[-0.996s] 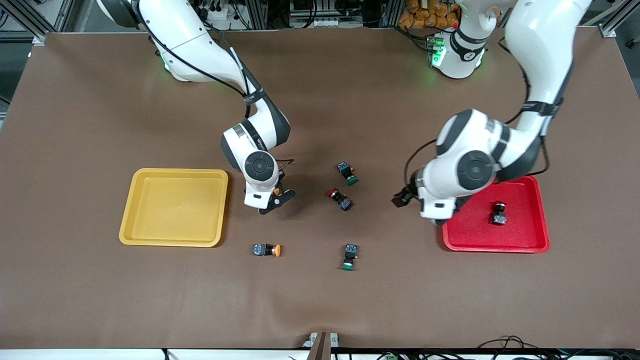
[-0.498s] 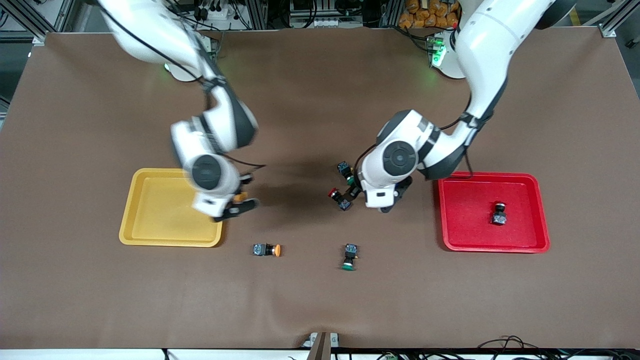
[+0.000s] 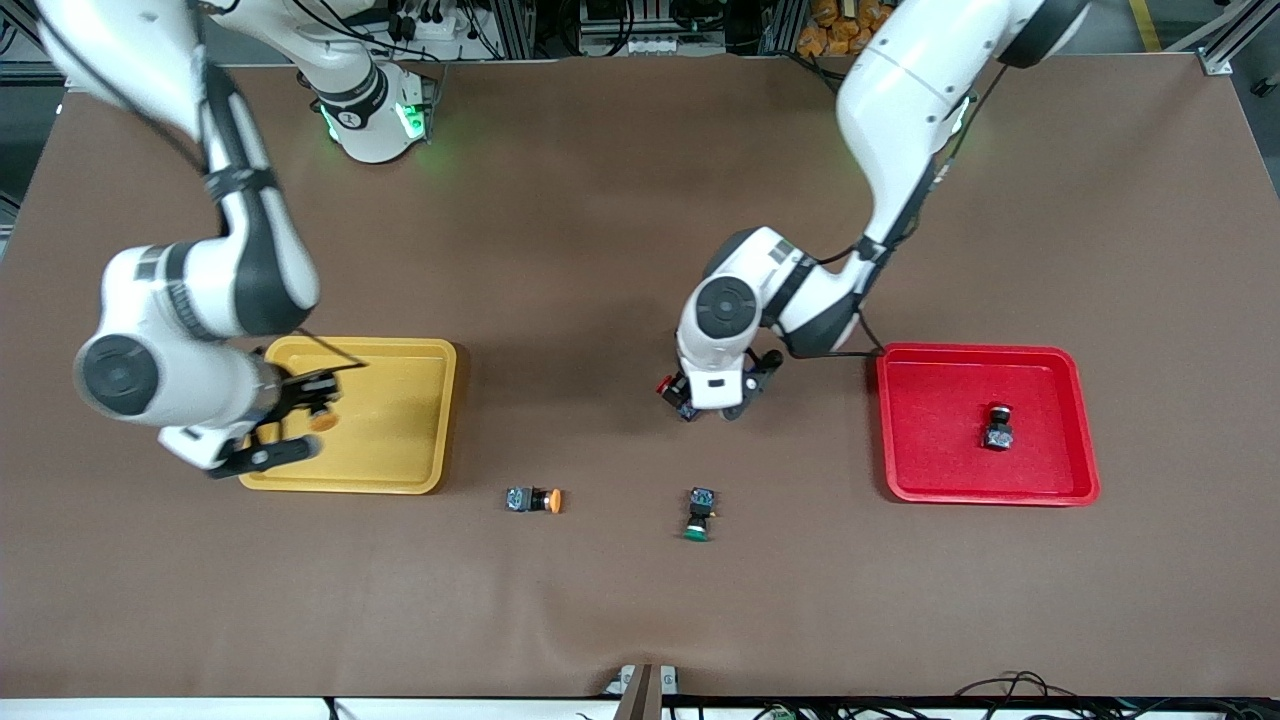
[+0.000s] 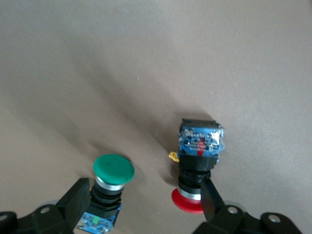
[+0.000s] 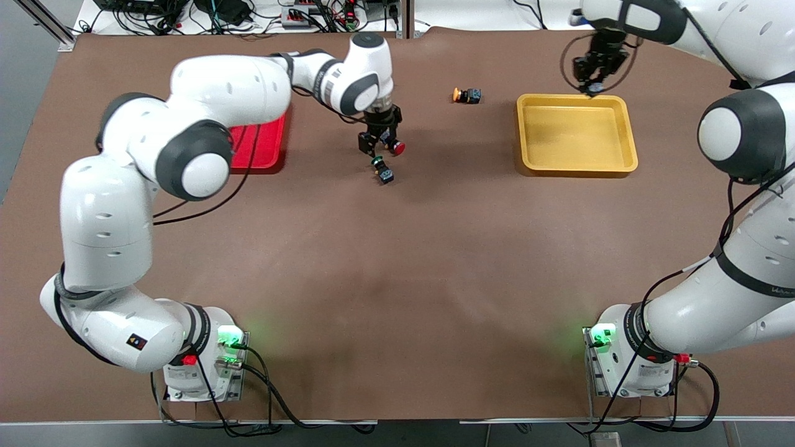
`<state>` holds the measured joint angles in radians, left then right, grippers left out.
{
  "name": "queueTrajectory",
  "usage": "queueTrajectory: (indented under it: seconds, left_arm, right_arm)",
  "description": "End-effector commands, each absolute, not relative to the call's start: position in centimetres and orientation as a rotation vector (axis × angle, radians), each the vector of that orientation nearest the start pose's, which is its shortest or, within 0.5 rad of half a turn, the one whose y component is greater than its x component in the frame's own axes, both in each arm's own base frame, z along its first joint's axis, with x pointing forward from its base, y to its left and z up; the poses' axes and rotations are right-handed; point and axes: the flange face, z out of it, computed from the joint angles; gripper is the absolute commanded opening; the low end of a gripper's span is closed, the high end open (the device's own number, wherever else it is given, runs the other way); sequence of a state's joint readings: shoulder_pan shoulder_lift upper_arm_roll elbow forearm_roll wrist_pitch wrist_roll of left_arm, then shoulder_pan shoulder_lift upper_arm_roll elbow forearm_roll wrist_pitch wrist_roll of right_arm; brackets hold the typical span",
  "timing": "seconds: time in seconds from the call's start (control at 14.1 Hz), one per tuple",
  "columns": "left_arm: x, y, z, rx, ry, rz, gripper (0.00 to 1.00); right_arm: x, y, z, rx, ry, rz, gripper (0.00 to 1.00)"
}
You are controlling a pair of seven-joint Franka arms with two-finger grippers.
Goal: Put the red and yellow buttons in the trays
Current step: 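Grasp another red button with the left gripper while the right gripper nears yellow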
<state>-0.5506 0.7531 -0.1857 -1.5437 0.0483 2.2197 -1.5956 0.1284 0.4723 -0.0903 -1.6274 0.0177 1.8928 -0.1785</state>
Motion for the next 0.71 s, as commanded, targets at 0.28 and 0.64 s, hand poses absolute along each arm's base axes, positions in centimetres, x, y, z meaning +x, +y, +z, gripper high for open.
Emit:
queueTrajectory:
  seconds: [0.28,0.64]
  left_arm:
    - [56.6,-45.8,24.1,-2.88,-1.388,0.088,1.0]
    - [57.5,-44.8,20.9,-2.874,-1.385,0.065,1.0]
  right_arm:
    - [65.2,-0.4,19.8,-3.116,-0.382,0.307,0.0]
    - [64.2,-1.6,18.5,-3.119,-0.366,0.281,1.0]
